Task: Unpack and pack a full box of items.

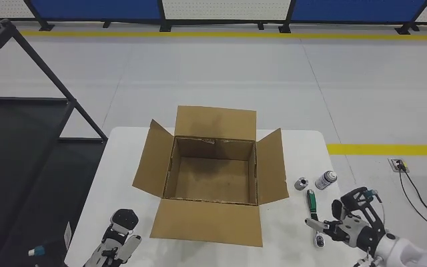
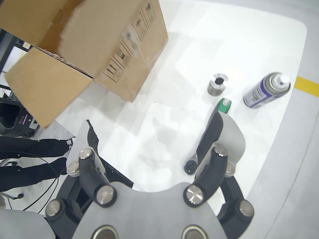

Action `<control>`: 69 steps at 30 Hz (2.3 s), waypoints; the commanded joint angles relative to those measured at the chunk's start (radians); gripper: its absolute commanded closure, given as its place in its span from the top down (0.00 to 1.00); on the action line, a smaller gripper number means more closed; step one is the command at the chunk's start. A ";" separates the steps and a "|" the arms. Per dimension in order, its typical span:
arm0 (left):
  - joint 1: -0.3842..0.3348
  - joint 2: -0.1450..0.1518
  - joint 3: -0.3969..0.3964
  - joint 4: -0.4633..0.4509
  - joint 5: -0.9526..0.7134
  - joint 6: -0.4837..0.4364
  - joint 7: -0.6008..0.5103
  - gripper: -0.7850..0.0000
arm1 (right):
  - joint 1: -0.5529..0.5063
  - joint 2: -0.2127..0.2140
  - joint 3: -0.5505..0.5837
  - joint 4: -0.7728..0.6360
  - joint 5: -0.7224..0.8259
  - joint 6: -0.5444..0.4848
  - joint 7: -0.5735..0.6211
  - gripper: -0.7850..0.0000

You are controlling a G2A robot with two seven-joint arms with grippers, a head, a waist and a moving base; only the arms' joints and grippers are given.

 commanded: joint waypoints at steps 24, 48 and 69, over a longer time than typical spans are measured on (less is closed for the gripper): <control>0.000 0.000 0.000 0.000 0.001 0.000 0.000 1.00 | 0.182 0.001 -0.209 0.241 -0.182 0.122 0.043 1.00; 0.000 0.000 0.000 0.000 0.001 0.000 0.000 1.00 | 0.371 0.009 -0.312 0.452 -0.195 0.189 0.282 0.72; 0.000 0.000 0.000 0.000 0.001 0.000 0.000 1.00 | 0.428 0.010 -0.381 0.494 -0.236 0.232 0.305 0.44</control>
